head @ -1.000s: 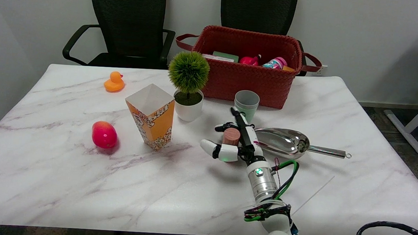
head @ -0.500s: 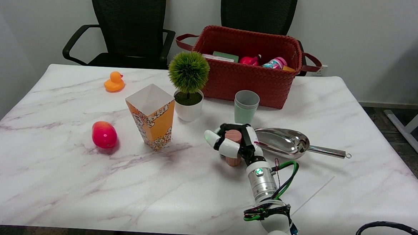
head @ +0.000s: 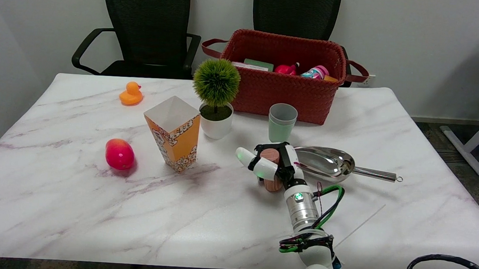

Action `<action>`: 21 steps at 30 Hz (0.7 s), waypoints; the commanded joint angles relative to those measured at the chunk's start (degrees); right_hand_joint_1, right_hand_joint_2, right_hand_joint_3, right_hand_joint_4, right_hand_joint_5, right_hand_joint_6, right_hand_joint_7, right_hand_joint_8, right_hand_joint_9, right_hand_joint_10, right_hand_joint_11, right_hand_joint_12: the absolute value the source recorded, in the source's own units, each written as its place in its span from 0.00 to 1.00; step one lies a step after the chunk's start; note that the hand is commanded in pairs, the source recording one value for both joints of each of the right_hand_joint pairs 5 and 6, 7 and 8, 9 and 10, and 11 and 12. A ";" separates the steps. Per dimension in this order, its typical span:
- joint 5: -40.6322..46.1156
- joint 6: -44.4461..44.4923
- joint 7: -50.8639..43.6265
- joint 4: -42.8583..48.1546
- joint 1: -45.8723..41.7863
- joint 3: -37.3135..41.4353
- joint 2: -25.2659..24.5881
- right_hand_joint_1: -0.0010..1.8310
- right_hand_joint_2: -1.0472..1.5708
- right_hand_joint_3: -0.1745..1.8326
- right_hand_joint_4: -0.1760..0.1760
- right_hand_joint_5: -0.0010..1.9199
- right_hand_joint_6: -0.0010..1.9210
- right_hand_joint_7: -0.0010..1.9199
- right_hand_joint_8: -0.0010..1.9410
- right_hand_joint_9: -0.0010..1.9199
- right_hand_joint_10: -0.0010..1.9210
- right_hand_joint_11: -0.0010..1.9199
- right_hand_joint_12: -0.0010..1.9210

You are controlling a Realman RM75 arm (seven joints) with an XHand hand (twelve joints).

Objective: Pick up the wooden cylinder.

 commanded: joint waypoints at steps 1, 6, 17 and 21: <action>-2.16 1.32 0.10 1.45 0.50 0.29 -0.30 0.53 0.65 0.29 0.50 1.00 1.00 1.00 0.99 1.00 1.00 1.00 1.00; -4.58 1.40 0.05 4.70 1.09 1.09 0.07 0.54 0.67 0.27 0.50 1.00 1.00 1.00 0.99 1.00 1.00 1.00 1.00; -10.89 1.96 -0.08 9.41 1.84 4.55 0.18 0.55 0.73 0.31 0.50 1.00 1.00 1.00 0.99 1.00 1.00 1.00 1.00; -13.19 2.04 -2.69 10.97 2.56 6.61 0.31 0.55 0.74 0.34 0.50 1.00 1.00 1.00 0.99 1.00 1.00 1.00 1.00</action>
